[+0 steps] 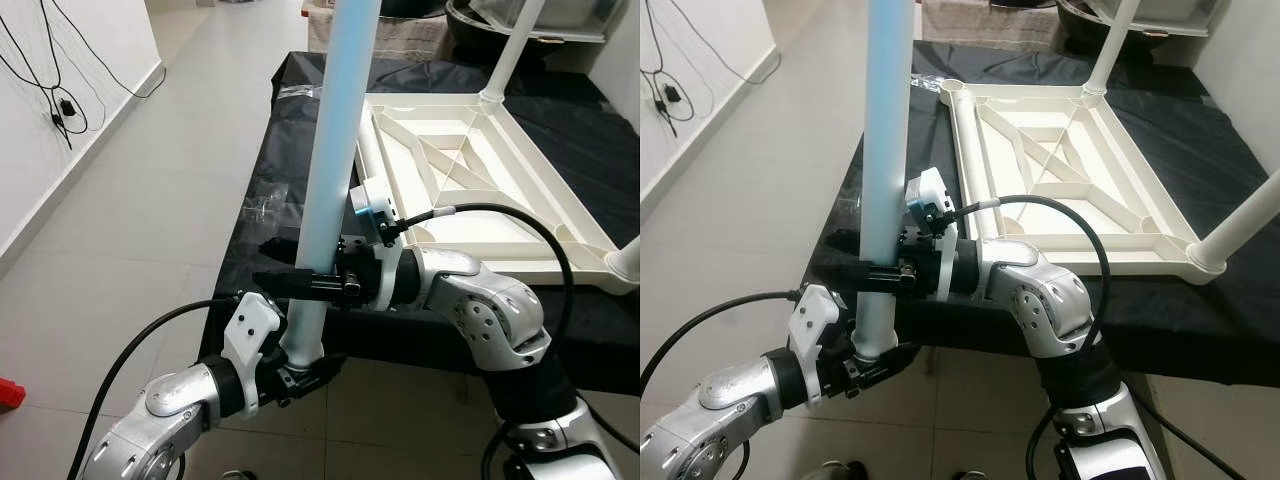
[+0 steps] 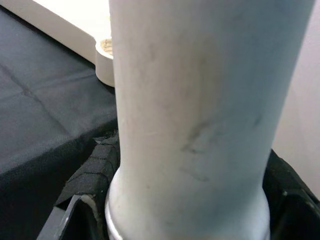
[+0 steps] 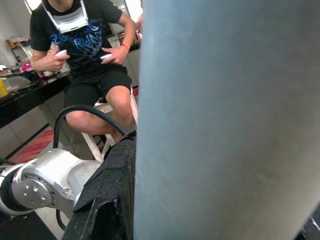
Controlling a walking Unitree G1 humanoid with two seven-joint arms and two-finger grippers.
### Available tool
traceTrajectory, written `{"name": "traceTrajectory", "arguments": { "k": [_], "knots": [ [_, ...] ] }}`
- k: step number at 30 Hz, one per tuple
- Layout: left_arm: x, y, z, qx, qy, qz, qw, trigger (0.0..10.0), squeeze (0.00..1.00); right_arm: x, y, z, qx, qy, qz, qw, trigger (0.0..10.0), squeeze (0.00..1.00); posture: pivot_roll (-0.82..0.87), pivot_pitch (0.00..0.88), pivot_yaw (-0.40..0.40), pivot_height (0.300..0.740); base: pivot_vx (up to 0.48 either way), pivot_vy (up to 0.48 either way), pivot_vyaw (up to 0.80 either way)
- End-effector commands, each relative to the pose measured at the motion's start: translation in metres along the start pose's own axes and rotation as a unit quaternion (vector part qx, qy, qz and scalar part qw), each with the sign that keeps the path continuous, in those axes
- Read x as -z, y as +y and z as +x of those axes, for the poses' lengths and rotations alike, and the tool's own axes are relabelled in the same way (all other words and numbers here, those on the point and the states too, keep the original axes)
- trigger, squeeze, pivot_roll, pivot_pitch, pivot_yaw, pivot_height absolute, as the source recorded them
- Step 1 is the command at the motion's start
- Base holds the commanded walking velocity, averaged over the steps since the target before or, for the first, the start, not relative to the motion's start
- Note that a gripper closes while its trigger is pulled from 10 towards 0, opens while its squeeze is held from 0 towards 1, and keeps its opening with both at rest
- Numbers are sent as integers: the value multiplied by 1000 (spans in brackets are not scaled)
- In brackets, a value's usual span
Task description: Building children table
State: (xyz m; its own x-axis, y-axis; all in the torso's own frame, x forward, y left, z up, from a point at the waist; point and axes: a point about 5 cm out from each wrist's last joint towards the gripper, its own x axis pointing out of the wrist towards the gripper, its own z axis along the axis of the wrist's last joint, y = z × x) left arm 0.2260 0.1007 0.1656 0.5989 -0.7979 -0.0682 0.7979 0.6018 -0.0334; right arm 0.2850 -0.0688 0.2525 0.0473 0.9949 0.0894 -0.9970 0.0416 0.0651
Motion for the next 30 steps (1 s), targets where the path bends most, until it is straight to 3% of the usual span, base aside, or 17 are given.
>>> {"name": "traceTrajectory", "arguments": {
  "k": [1,7,8,21,22,23,24,30],
  "knots": [
    [4,-4,-1,8,10,-5,1000,10000,0,-1,5,3,-15,1,-2,1000,10000,0,54,162,-51,740,0,0,0],
    [4,-4,-2,9,12,-3,1000,10000,0,-2,6,4,-20,-2,3,1000,10000,0,53,166,-49,740,0,0,0],
    [4,-3,-2,8,12,-2,1000,10000,0,-1,7,4,-21,-3,5,1000,0,0,53,167,-50,740,0,0,0],
    [14,1,-5,-12,41,-1,999,10000,0,3,14,2,-28,-3,11,1000,0,0,43,123,-45,740,0,0,0],
    [15,1,-5,-14,44,-2,999,10000,463,2,13,2,-25,-4,10,1000,0,0,43,122,-43,740,0,0,0],
    [15,1,-5,-14,44,-2,999,10000,463,2,13,2,-25,-4,10,1000,0,0,43,122,-43,740,0,0,0],
    [15,0,-5,-15,38,-7,999,10000,1000,1,11,0,-19,-5,8,1000,0,0,45,125,-46,740,0,0,0],
    [15,3,-7,-39,34,-5,999,10000,1000,-6,3,-7,2,-9,-3,1000,0,0,47,125,-45,740,0,0,0]
  ]
}}
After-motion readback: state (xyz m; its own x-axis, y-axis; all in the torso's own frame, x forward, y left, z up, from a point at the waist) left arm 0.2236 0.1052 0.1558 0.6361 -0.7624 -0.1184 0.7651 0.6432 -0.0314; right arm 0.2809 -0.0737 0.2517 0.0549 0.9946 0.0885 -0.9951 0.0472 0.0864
